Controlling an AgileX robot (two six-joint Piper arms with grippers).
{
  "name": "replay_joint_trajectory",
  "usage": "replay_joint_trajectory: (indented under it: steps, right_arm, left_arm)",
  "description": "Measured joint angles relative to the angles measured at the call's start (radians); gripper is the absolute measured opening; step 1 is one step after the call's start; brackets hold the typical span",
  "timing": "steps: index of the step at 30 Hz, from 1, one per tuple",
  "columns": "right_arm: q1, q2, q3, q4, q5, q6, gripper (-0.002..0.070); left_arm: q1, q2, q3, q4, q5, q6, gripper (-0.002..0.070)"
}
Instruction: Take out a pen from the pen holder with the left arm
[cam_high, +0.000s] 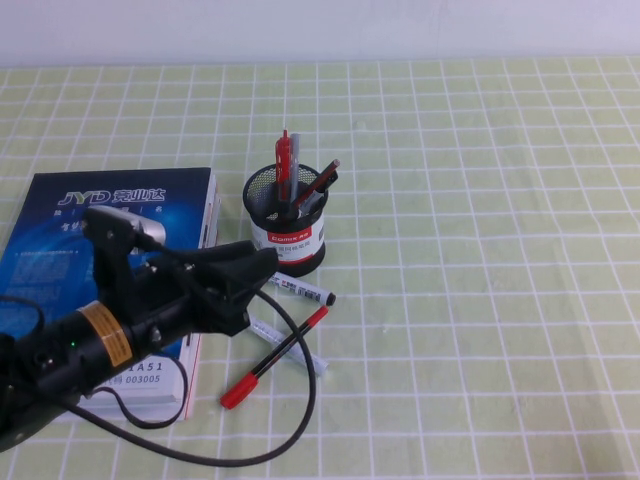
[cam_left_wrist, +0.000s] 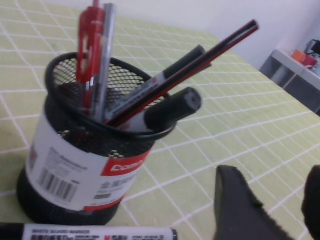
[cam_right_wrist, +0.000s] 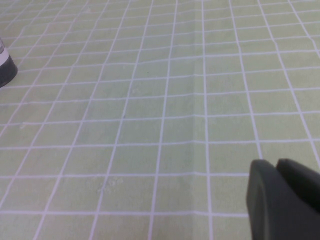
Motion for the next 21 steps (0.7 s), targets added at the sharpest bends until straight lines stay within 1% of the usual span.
replay_joint_trajectory:
  steps: [3,4,6,8,11,17,21]
  right_arm:
    - [0.0,0.0,0.0,0.0,0.0,0.0,-0.0015]
    - [0.0,0.0,0.0,0.0,0.0,0.0,-0.0015]
    - [0.0,0.0,0.0,0.0,0.0,0.0,-0.0015]
    - [0.0,0.0,0.0,0.0,0.0,0.0,-0.0015]
    - [0.0,0.0,0.0,0.0,0.0,0.0,-0.0015]
    - [0.0,0.0,0.0,0.0,0.0,0.0,-0.0015]
    - [0.0,0.0,0.0,0.0,0.0,0.0,-0.0015]
  left_arm:
    - [0.0,0.0,0.0,0.053,-0.038,-0.025,0.0113]
    - [0.0,0.0,0.0,0.07,-0.05,-0.035,0.0074]
    - [0.0,-0.004,0.0,0.097,-0.079,-0.044,0.0034]
    - [0.0,-0.004,0.0,0.114,-0.126,-0.049,0.0014]
    - [0.0,-0.008,0.0,0.116,-0.164,-0.053,0.0004]
    - [0.0,-0.011,-0.002,0.116,-0.174,-0.053,0.0]
    - [0.0,-0.002,-0.002,0.081,-0.178,-0.053,0.0]
